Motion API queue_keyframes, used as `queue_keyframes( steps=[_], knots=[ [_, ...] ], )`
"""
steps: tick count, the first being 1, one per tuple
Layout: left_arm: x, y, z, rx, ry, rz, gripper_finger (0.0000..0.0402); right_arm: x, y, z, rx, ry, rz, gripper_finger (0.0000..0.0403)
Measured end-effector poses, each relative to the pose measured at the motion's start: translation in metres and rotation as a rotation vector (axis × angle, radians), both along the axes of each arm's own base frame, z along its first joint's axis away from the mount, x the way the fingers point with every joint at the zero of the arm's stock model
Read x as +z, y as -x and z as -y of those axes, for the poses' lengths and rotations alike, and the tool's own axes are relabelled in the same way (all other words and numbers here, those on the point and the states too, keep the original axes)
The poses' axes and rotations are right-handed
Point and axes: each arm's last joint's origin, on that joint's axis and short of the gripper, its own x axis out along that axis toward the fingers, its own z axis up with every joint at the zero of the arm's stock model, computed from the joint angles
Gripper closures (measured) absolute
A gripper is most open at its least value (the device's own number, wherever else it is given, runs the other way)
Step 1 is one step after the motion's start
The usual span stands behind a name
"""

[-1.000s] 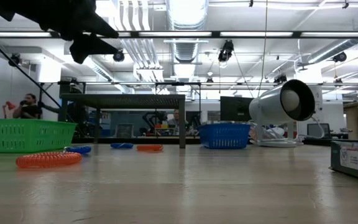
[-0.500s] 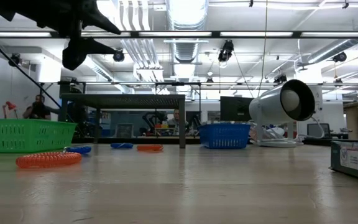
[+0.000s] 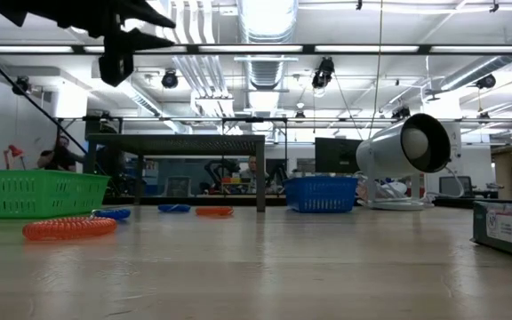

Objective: Pick & Place Office Desk Supplies
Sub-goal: Put the yellow crayon box into the orange bin

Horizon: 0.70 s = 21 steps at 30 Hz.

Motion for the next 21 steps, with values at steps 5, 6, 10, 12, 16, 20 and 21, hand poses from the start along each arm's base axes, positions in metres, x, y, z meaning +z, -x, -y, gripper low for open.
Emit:
queue_keyframes(
  steps=[5, 6, 10, 12, 16, 20, 21],
  knots=[
    [0.005, -0.009, 0.010, -0.050, -0.026, -0.012, 0.0285, 0.000, 0.000, 0.000, 0.000, 0.000, 0.000, 0.0394],
    [0.005, -0.012, 0.013, -0.058, -0.025, -0.024, 0.0285, 0.000, 0.000, 0.000, 0.000, 0.000, 0.000, 0.0394],
    [0.004, -0.034, 0.026, -0.092, -0.019, -0.077, 0.0285, 0.000, 0.000, 0.000, 0.006, 0.006, -0.002, 0.0394],
    [0.005, -0.047, 0.033, -0.109, -0.023, -0.102, 0.0285, 0.000, 0.000, 0.000, 0.015, 0.014, -0.004, 0.0394],
    [0.008, -0.075, 0.045, -0.169, -0.090, -0.132, 0.0285, 0.000, 0.000, 0.000, -0.009, -0.009, 0.003, 0.0394],
    [0.006, -0.099, 0.058, -0.361, -0.329, -0.149, 0.0285, 0.000, 0.000, 0.000, -0.045, -0.050, 0.008, 0.0394],
    [0.004, -0.105, 0.061, -0.404, -0.373, -0.152, 0.0285, 0.000, 0.000, 0.000, -0.046, -0.053, 0.008, 0.0394]
  ],
)
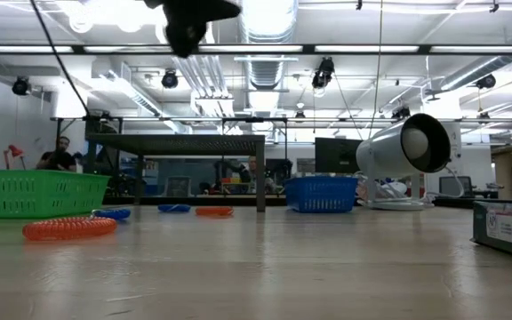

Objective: Pick & Place Office Desk Supplies
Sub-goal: Put the yellow crayon box into the orange bin

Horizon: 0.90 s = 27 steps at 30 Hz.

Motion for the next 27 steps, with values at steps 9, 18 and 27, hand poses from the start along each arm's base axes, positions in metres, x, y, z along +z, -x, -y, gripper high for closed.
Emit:
queue_keyframes(
  steps=[9, 18, 27],
  knots=[
    [-0.036, -0.047, 0.024, -0.156, -0.227, -0.015, 0.0285, -0.001, 0.000, 0.000, -0.104, -0.103, 0.022, 0.0394],
    [-0.071, -0.080, 0.041, -0.300, -0.186, 0.173, 0.0285, -0.006, 0.002, 0.000, -0.113, -0.134, -0.025, 0.0394],
    [-0.089, -0.082, 0.055, -0.329, -0.238, 0.165, 0.0285, -0.034, 0.001, -0.002, -0.163, -0.183, -0.038, 0.0394]
  ],
)
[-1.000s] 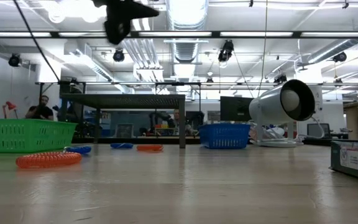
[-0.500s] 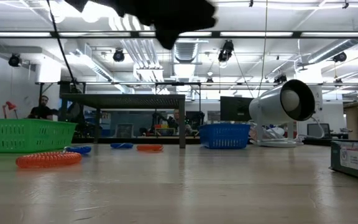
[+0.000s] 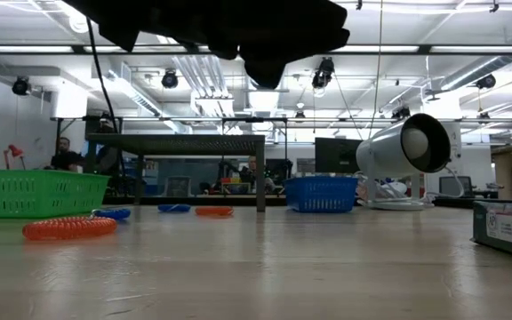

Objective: Pick & Place Office Desk Supplies
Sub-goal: Put the yellow crayon box into the orange bin

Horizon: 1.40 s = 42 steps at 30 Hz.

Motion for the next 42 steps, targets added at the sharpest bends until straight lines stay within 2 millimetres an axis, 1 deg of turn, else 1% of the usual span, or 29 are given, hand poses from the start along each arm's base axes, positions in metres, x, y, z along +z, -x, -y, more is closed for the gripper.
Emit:
queue_keyframes(
  steps=[5, 9, 12, 15, 19, 25, 28, 30, 34, 38, 42],
  knots=[
    [-0.001, 0.001, 0.002, 0.008, -0.019, 0.005, 0.0285, -0.044, -0.007, -0.011, 0.030, -0.083, -0.014, 0.0394],
    [-0.002, 0.001, -0.001, 0.079, -0.048, -0.002, 0.0285, -0.079, -0.010, -0.016, 0.008, -0.094, -0.022, 0.0394],
    [-0.002, 0.000, -0.001, 0.091, -0.053, 0.000, 0.0285, -0.099, -0.009, -0.015, -0.049, -0.087, -0.061, 0.0394],
    [-0.003, 0.001, -0.002, 0.090, -0.058, -0.014, 0.0285, -0.113, -0.012, -0.019, -0.045, -0.112, -0.098, 0.0394],
    [-0.011, 0.000, -0.001, 0.090, -0.065, -0.036, 0.0285, -0.122, -0.021, -0.026, 0.003, -0.135, -0.074, 0.0394],
    [-0.034, -0.004, 0.002, 0.095, -0.055, -0.085, 0.0285, -0.125, -0.031, -0.023, -0.011, -0.129, -0.079, 0.0394],
    [-0.034, -0.006, 0.003, 0.094, -0.053, -0.080, 0.0285, -0.125, -0.036, -0.018, -0.032, -0.131, -0.081, 0.0394],
    [-0.029, -0.008, 0.004, 0.094, -0.047, -0.063, 0.0285, -0.126, -0.040, -0.015, -0.044, -0.140, -0.092, 0.0394],
    [-0.024, -0.011, 0.006, 0.091, -0.045, -0.050, 0.0285, -0.139, -0.049, -0.010, -0.037, -0.142, -0.157, 0.0394],
    [-0.024, -0.012, 0.008, 0.080, -0.064, -0.047, 0.0285, -0.149, -0.061, -0.010, 0.006, -0.131, -0.150, 0.0394],
    [-0.024, -0.011, 0.008, 0.079, -0.065, -0.049, 0.0285, -0.154, -0.071, -0.008, 0.036, -0.126, -0.125, 0.0394]
  ],
)
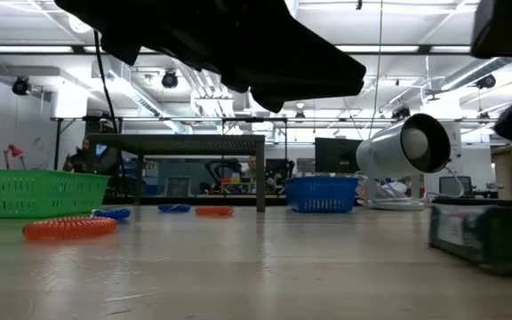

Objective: Pick & Place Office Desk Supplies
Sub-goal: Put the yellow crayon box into the orange bin

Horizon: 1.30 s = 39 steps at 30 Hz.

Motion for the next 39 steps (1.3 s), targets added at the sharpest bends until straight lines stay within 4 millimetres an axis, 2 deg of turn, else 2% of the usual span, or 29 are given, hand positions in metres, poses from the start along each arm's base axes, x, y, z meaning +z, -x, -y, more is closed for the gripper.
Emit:
queue_keyframes(
  steps=[10, 18, 22, 31, 36, 39],
  knots=[
    [-0.011, 0.006, -0.002, 0.018, -0.031, -0.122, 0.0285, 0.004, -0.029, 0.023, 0.041, 0.056, 0.065, 0.0394],
    [-0.018, 0.011, 0.000, 0.012, -0.041, -0.164, 0.0285, 0.004, -0.049, 0.050, -0.020, 0.079, 0.071, 0.0394],
    [-0.020, 0.012, -0.002, 0.050, -0.067, -0.173, 0.0285, 0.005, -0.055, 0.057, -0.019, 0.090, 0.081, 0.0394],
    [-0.023, 0.012, -0.005, 0.093, -0.095, -0.182, 0.0285, 0.010, -0.056, 0.050, 0.020, 0.089, 0.131, 0.0394],
    [-0.028, 0.012, -0.005, 0.094, -0.100, -0.196, 0.0285, 0.023, -0.055, 0.042, 0.034, 0.078, 0.170, 0.0394],
    [-0.039, 0.011, -0.005, 0.100, -0.098, -0.222, 0.0285, 0.032, -0.054, 0.035, 0.043, 0.072, 0.198, 0.0394]
  ],
)
